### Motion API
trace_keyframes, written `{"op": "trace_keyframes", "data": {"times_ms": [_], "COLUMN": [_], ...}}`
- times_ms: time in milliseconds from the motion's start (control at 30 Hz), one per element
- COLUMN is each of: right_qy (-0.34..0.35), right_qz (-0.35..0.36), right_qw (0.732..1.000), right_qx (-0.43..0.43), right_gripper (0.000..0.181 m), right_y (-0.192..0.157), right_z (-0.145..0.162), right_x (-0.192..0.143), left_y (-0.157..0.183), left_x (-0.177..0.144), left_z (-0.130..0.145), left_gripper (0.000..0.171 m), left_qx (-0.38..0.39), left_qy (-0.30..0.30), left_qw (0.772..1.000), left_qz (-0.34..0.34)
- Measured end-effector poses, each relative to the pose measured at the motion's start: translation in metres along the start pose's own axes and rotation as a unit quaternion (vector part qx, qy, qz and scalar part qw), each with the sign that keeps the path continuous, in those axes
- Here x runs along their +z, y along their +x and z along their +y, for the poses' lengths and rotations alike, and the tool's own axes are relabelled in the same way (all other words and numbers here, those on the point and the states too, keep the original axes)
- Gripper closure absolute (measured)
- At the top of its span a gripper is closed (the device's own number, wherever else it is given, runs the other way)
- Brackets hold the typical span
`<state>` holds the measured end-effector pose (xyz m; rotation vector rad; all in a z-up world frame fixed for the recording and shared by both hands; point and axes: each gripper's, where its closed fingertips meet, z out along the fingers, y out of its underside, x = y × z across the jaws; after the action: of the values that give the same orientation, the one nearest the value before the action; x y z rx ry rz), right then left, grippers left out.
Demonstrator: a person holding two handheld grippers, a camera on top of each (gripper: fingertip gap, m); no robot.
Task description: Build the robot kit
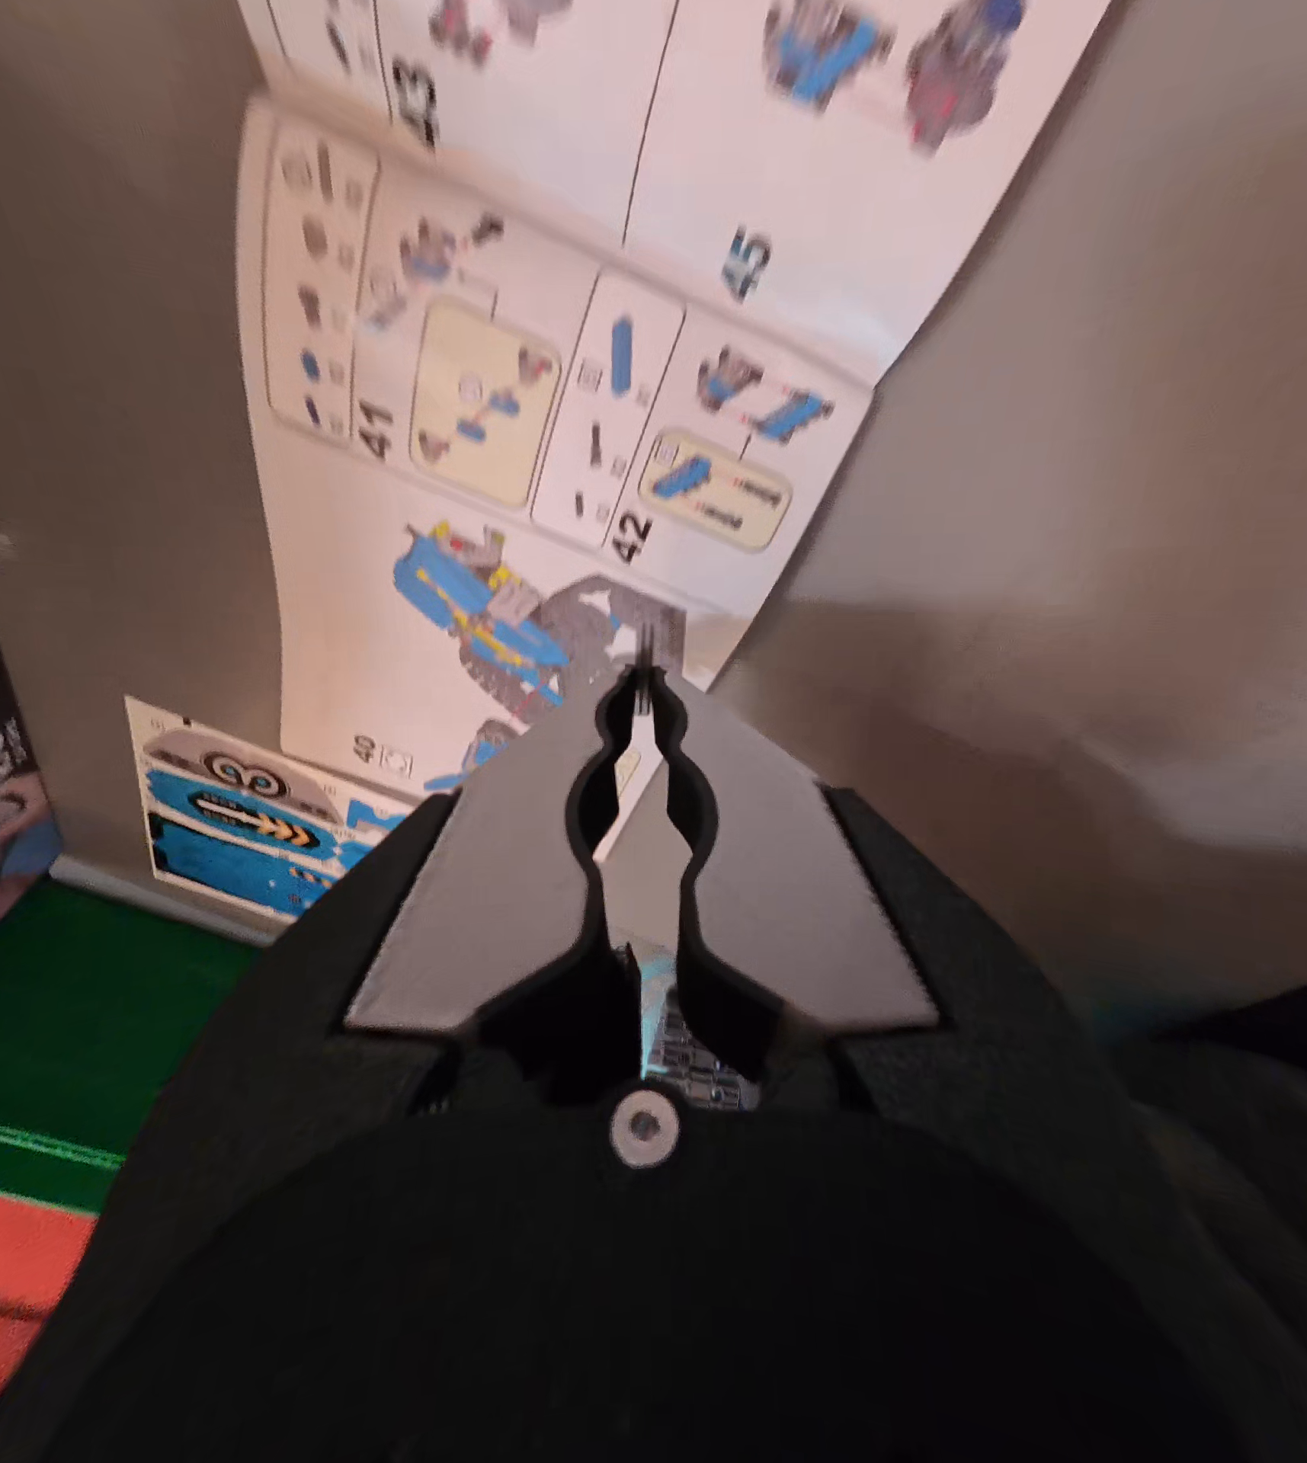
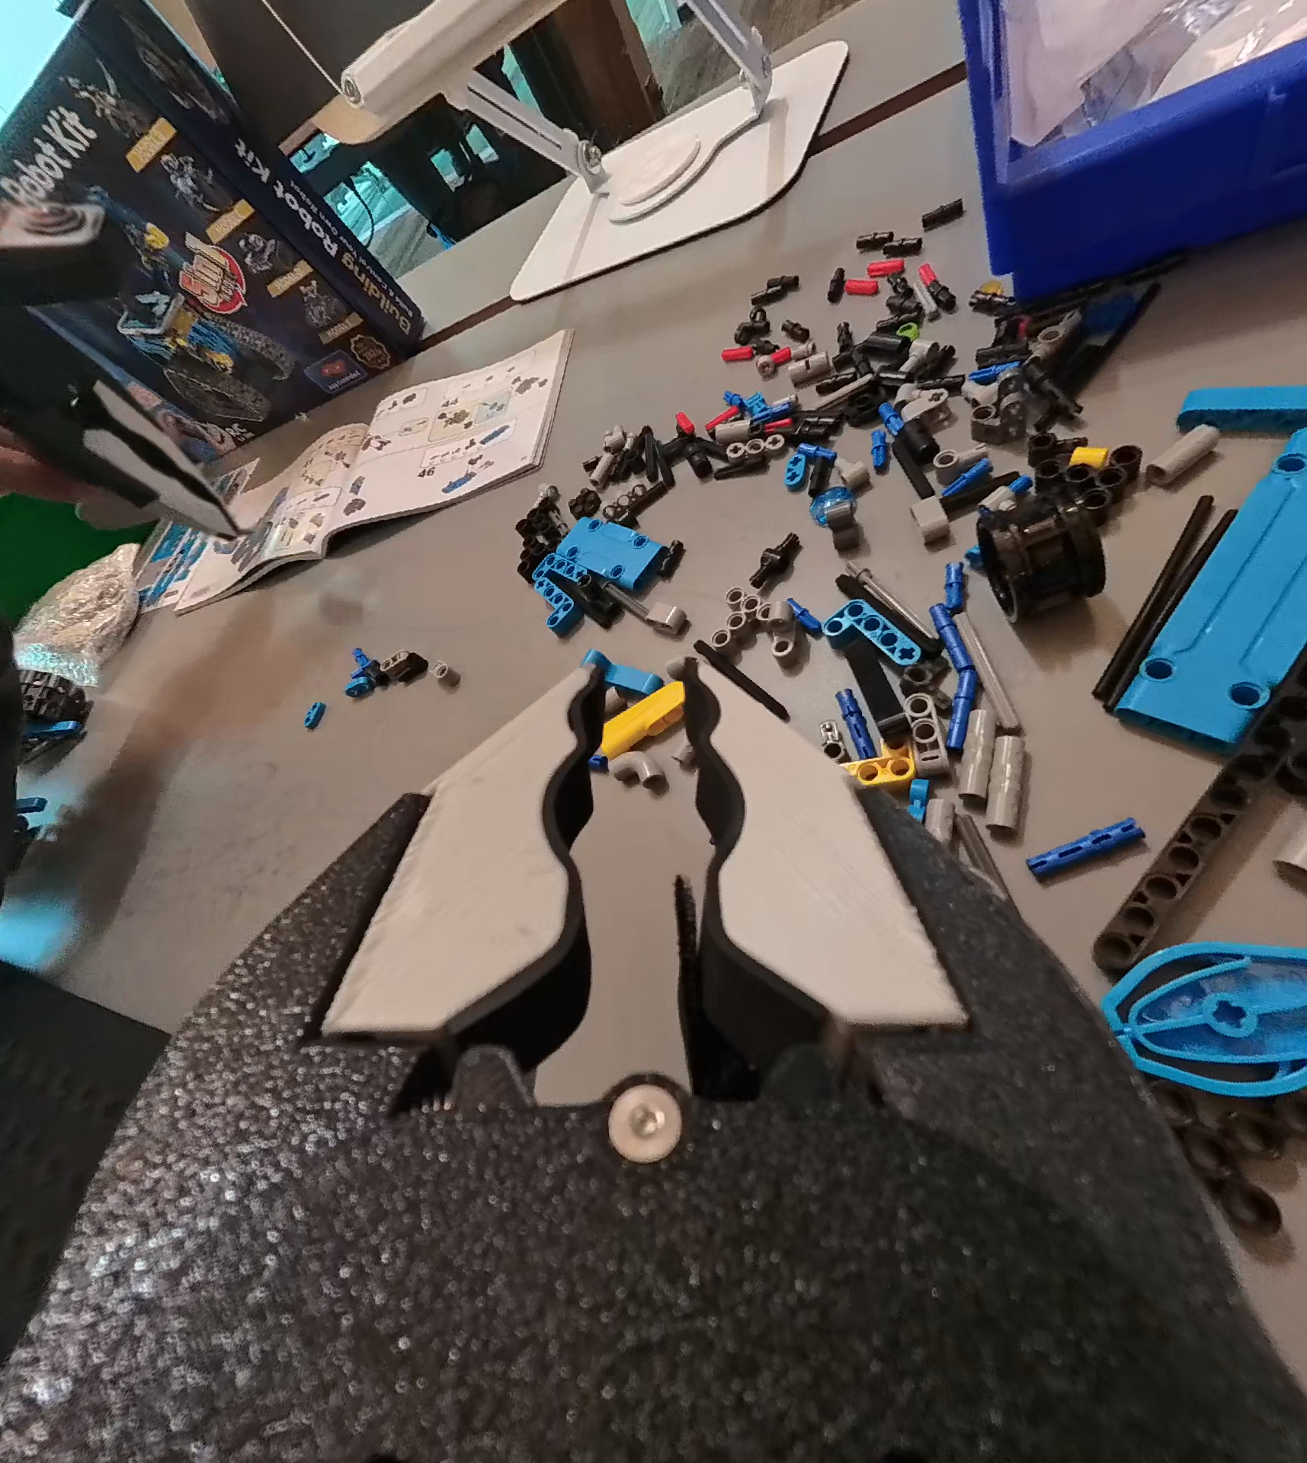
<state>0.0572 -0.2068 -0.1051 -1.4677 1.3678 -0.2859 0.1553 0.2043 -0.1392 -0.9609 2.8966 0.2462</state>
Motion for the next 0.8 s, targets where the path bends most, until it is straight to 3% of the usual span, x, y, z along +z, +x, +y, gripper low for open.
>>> {"op": "trace_keyframes", "data": {"times_ms": [300,467,567,800], "right_qy": [-0.004,-0.001,-0.004,-0.007], "right_qz": [0.003,0.001,0.000,-0.001], "right_qw": [1.000,1.000,1.000,1.000], "right_qx": [0.003,0.005,0.004,0.008], "right_gripper": [0.162,0.162,0.162,0.162], "right_y": [0.001,0.001,0.001,0.002], "right_z": [0.001,0.000,0.001,0.002], "right_x": [0.001,0.000,0.000,0.001], "left_y": [-0.017,-0.026,-0.018,-0.022], "left_x": [0.022,0.032,0.037,0.034], "left_z": [0.066,0.078,0.085,0.067], "left_gripper": [0.168,0.168,0.169,0.169], "left_qx": [-0.013,0.007,0.009,0.033], "left_qy": [-0.174,-0.203,-0.220,-0.166], "left_qw": [0.984,0.978,0.975,0.985], "left_qz": [-0.019,-0.043,-0.017,-0.019]}}
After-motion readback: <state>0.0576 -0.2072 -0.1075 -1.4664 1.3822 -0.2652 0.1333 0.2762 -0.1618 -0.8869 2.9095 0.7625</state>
